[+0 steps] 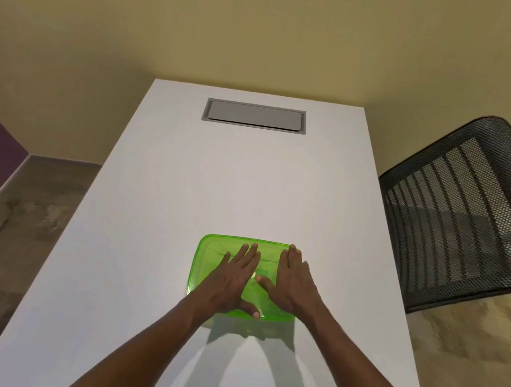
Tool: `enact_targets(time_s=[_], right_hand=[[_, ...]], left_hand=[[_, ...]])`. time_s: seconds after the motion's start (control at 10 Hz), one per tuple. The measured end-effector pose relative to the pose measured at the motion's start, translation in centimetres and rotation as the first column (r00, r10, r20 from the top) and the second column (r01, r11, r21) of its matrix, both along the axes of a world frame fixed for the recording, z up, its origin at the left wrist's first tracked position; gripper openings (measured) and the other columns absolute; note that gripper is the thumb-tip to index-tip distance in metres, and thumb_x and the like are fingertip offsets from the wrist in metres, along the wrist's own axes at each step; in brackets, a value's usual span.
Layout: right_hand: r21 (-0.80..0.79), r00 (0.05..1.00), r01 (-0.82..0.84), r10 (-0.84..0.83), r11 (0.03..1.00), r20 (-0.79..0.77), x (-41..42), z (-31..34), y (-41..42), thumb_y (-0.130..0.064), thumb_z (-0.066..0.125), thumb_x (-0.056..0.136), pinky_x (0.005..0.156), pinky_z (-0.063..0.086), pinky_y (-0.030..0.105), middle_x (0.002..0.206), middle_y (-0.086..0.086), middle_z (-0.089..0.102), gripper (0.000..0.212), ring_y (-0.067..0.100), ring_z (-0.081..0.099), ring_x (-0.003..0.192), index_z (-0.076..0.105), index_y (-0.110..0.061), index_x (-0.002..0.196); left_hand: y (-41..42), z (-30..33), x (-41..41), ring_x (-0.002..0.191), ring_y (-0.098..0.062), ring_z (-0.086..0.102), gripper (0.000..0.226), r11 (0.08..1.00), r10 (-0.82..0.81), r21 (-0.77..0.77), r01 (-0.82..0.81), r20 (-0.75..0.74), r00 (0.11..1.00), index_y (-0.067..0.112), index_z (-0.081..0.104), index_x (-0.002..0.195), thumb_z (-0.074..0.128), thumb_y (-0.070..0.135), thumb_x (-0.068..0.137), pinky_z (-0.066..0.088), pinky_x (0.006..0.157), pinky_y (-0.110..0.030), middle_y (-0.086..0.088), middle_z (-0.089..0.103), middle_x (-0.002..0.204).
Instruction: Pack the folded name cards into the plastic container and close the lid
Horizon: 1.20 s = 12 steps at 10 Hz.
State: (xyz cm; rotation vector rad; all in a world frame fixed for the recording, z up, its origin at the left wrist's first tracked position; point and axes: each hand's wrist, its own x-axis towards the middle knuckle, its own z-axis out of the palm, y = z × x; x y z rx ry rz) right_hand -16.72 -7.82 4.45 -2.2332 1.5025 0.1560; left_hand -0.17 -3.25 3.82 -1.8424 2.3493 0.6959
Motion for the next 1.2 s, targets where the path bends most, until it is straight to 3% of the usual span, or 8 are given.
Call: enact_targets(time_s=[0.1,0.2,0.3,0.5,0.9,1.0,1.2], right_hand=[[-0.160,0.998,0.012,-0.002,0.987,0.060,0.5,-1.4,1.6,-0.053,0.028,0.099,0.121,0.005,0.042,0.160,0.019,-0.003,0.077,0.029,-0.002,0.148,0.008,0.000,0.151],[-0.240,0.994,0.020,0.006,0.971,0.107,1.4,-2.5,2.6,-0.050,0.028,0.100,0.121,0.005,0.041,0.160,0.016,-0.001,0.071,0.027,-0.002,0.149,0.011,-0.004,0.151],[-0.288,0.988,0.073,-0.031,0.955,0.149,1.8,-3.2,2.8,-0.049,0.032,0.099,0.121,0.007,0.041,0.160,0.014,0.005,0.071,0.026,0.003,0.149,0.016,-0.003,0.151],[-0.315,0.989,0.098,-0.057,0.944,0.138,1.8,-4.6,1.9,-0.049,0.033,0.098,0.121,0.008,0.039,0.160,0.015,0.010,0.072,0.025,0.008,0.149,0.019,-0.002,0.150],[-0.354,0.992,0.083,-0.045,0.932,0.115,1.6,-5.3,2.0,-0.053,0.029,0.097,0.121,0.012,0.040,0.159,0.016,0.011,0.074,0.026,0.009,0.148,0.019,-0.001,0.150],[-0.354,0.993,0.088,-0.055,0.931,0.103,1.7,-4.3,1.7,-0.050,0.030,0.098,0.121,0.012,0.041,0.160,0.015,0.009,0.073,0.024,0.006,0.149,0.017,-0.001,0.150],[-0.498,0.983,0.104,-0.014,0.861,0.181,2.5,1.1,-0.9,-0.048,0.028,0.100,0.121,0.012,0.043,0.160,0.017,0.006,0.071,0.026,0.002,0.149,0.015,-0.001,0.150]], left_hand=[[1.4,-0.8,1.4,0.146,-0.026,-0.019,0.133,0.997,0.013,-0.071,-0.009,0.045,0.999,0.002,-0.007,0.151,0.048,0.087,0.064,-0.001,0.119,-0.050,-0.012,-0.021,0.157],[2.4,-1.5,2.6,0.146,-0.024,-0.020,0.101,0.982,0.095,-0.163,-0.091,0.014,0.995,0.005,-0.007,0.152,0.031,0.072,0.087,0.002,0.121,-0.048,-0.011,-0.022,0.158],[2.8,-1.8,3.1,0.148,-0.023,-0.015,0.077,0.955,0.206,-0.219,-0.201,-0.002,0.979,0.004,-0.002,0.152,0.027,0.051,0.098,0.005,0.122,-0.045,-0.011,-0.017,0.159],[2.9,-3.1,3.0,0.148,-0.024,-0.013,0.072,0.924,0.304,-0.246,-0.294,0.005,0.953,0.002,0.000,0.152,0.025,0.047,0.100,0.004,0.122,-0.043,-0.014,-0.012,0.160],[2.9,-4.0,3.1,0.149,-0.023,-0.011,0.074,0.915,0.311,-0.270,-0.299,0.005,0.950,0.003,0.002,0.152,0.021,0.051,0.099,0.006,0.122,-0.042,-0.012,-0.009,0.161],[2.6,-2.8,3.3,0.149,-0.022,-0.011,0.073,0.910,0.322,-0.265,-0.320,-0.036,0.946,0.004,0.002,0.152,0.024,0.049,0.100,0.008,0.122,-0.043,-0.011,-0.009,0.161],[-0.1,2.8,4.1,0.149,-0.024,-0.009,0.071,0.848,0.312,-0.421,-0.322,-0.096,0.945,0.002,0.004,0.152,0.020,0.048,0.100,0.008,0.122,-0.045,-0.013,-0.008,0.160]])
